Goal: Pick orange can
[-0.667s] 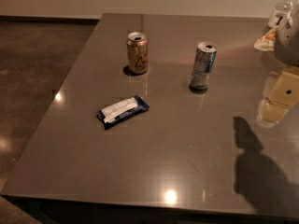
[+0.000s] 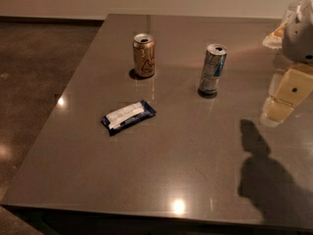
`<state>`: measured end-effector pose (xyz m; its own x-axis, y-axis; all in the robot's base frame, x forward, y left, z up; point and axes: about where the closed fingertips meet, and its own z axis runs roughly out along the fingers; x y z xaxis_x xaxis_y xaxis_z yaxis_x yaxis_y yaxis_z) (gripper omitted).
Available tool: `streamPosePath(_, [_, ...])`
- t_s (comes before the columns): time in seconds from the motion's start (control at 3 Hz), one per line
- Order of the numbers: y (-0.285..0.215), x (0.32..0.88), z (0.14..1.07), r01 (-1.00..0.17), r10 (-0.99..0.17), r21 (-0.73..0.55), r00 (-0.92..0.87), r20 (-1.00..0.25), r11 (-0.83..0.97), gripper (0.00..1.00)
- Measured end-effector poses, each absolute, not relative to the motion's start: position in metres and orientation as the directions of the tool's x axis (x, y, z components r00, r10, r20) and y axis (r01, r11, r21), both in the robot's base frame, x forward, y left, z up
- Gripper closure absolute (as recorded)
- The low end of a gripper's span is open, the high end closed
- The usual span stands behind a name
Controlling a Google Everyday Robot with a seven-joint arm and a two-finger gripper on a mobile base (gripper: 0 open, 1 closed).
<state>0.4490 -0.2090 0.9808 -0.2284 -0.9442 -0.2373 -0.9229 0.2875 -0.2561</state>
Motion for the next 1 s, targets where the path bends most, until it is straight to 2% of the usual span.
streamPosePath(1.0, [-0.165, 0.552, 0.982, -0.855, -0.876, -0.273, -0.345, -0.337, 0.442, 0.00])
